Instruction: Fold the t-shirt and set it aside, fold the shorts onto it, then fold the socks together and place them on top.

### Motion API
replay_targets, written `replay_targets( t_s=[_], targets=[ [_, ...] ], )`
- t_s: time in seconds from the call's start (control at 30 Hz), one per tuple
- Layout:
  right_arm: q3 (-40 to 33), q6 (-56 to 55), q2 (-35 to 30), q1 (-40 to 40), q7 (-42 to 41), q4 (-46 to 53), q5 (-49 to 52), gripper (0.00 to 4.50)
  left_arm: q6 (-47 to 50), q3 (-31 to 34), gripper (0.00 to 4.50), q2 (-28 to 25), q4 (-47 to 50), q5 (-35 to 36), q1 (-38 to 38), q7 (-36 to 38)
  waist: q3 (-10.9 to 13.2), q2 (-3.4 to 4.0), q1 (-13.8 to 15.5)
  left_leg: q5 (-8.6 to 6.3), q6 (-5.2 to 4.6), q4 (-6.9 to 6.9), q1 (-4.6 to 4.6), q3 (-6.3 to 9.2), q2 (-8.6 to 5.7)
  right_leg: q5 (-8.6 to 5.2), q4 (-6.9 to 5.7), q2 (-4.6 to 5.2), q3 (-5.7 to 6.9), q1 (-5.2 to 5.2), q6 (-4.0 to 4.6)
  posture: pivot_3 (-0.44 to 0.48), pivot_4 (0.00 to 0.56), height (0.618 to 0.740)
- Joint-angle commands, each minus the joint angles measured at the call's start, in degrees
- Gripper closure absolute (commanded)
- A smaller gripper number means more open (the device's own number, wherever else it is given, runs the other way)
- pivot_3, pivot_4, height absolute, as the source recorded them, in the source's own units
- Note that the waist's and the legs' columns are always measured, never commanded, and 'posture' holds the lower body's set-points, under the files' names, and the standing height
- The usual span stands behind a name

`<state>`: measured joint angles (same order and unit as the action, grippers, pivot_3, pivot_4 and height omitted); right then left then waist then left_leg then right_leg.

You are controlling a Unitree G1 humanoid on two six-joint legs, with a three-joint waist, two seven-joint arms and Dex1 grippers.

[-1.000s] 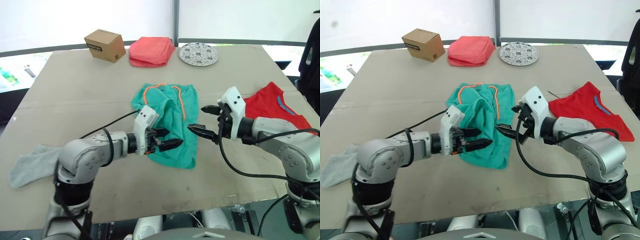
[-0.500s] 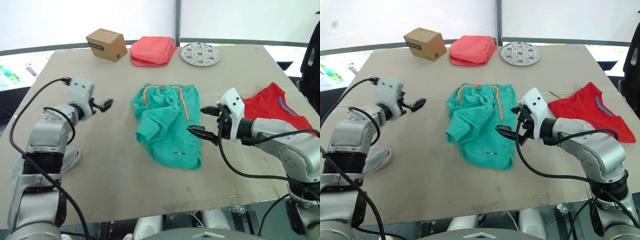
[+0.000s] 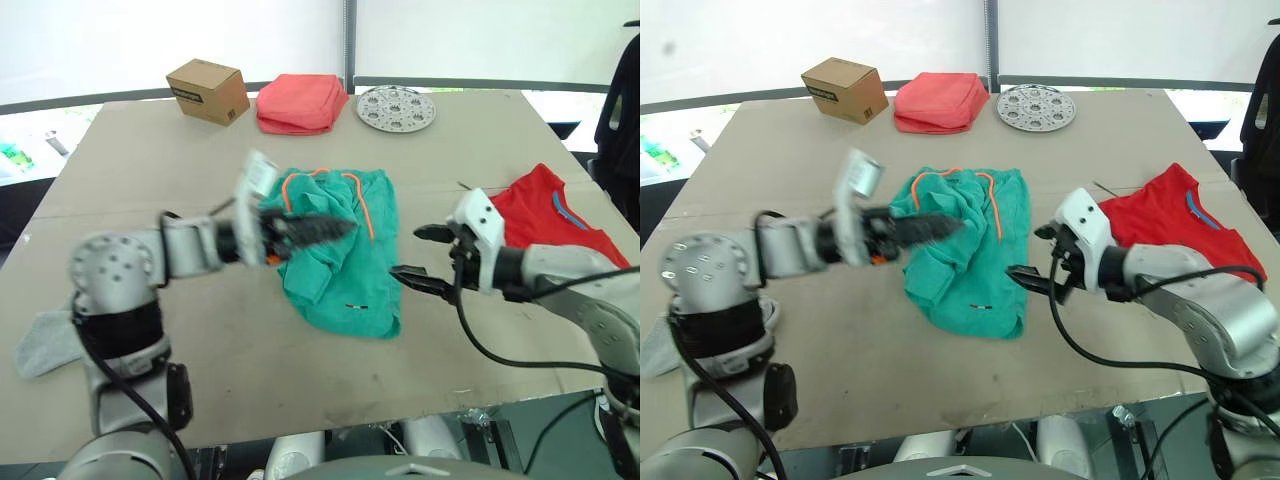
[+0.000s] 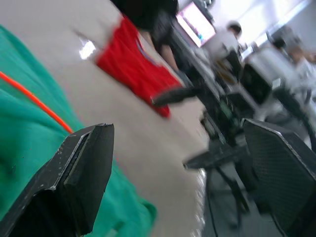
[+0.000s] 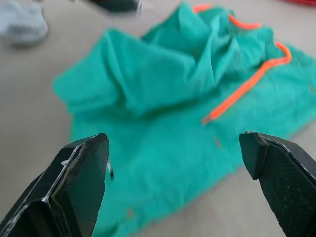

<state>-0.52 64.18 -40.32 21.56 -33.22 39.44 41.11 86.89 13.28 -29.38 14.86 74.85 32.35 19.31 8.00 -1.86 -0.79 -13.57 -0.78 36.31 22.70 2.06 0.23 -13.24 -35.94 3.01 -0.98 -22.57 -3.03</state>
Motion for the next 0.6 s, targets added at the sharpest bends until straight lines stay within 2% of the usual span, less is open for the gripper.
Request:
replay_targets(
  t_s=[0.03, 0.1, 0.23, 0.33, 0.4, 0.5, 0.6],
  targets=[
    [-3.9, 1.1, -2.2, -2.2, 0.0, 5.3, 2.7, 0.00, -0.4, -6.3, 0.08, 0.0, 4.9, -4.0, -2.1, -2.5, 0.0, 0.00, 0.0, 0.00, 0.00, 0.00, -0.01, 0.01, 0.00, 0.00, -0.01, -0.01, -0.01, 0.00, 0.00, 0.000, 0.150, 0.740],
    [-4.7, 1.6, -2.5, -3.2, 0.9, 6.4, 3.7, 0.00, -2.5, -10.4, 0.08, -0.9, 6.2, -8.2, -3.7, -2.1, 0.0, 0.01, 0.0, 0.00, 0.00, 0.00, -0.03, -0.02, -0.03, -0.01, 0.01, -0.04, -0.03, 0.01, 0.01, 0.000, 0.150, 0.740],
    [-6.1, 3.0, -2.0, -4.8, 3.7, 8.1, 5.2, 0.00, -16.2, -27.5, 0.08, -6.0, 5.8, -28.0, -6.3, -0.4, 0.0, 0.01, 0.2, 0.00, 0.00, 0.00, -0.05, -0.09, -0.12, -0.04, 0.09, -0.05, -0.11, 0.03, 0.07, 0.000, 0.150, 0.740],
    [-6.8, 3.7, -1.7, -5.2, 5.7, 8.9, 6.2, 0.00, -23.8, -34.9, 0.08, -8.3, 5.7, -36.4, -7.9, 2.9, -0.1, 0.06, 0.7, 0.00, 0.00, 0.00, -0.07, -0.10, -0.06, -0.16, 0.13, 0.02, -0.14, 0.09, 0.28, 0.000, 0.150, 0.740],
    [-7.2, 4.0, -1.4, -5.3, 6.8, 9.3, 6.9, 0.00, -25.5, -36.2, 0.08, -8.4, 5.7, -37.6, -9.4, 5.6, -0.1, 0.11, 0.9, 0.00, 0.00, 0.00, -0.07, -0.12, -0.06, -0.16, 0.17, 0.03, -0.16, 0.10, 0.29, 0.000, 0.150, 0.740],
    [-7.5, 4.0, -1.3, -5.7, 8.3, 9.6, 7.7, 0.00, -35.4, -42.8, 0.80, -12.0, 1.9, -46.3, -9.2, 14.1, -0.2, 0.14, 1.5, 0.00, -0.02, 0.01, -0.17, -0.12, -0.05, -0.17, 0.18, 0.06, -0.14, 0.20, 0.29, 0.000, 0.150, 0.740],
    [-7.4, 3.7, -1.2, -5.8, 9.5, 9.7, 8.1, 0.00, -42.9, -45.3, 2.18, -14.2, -1.9, -51.7, -8.1, 22.1, -0.2, 0.16, 1.5, -0.02, -0.05, 0.01, -0.18, -0.15, -0.05, -0.18, 0.22, 0.06, -0.14, 0.21, 0.30, 0.000, 0.150, 0.740]
  ],
)
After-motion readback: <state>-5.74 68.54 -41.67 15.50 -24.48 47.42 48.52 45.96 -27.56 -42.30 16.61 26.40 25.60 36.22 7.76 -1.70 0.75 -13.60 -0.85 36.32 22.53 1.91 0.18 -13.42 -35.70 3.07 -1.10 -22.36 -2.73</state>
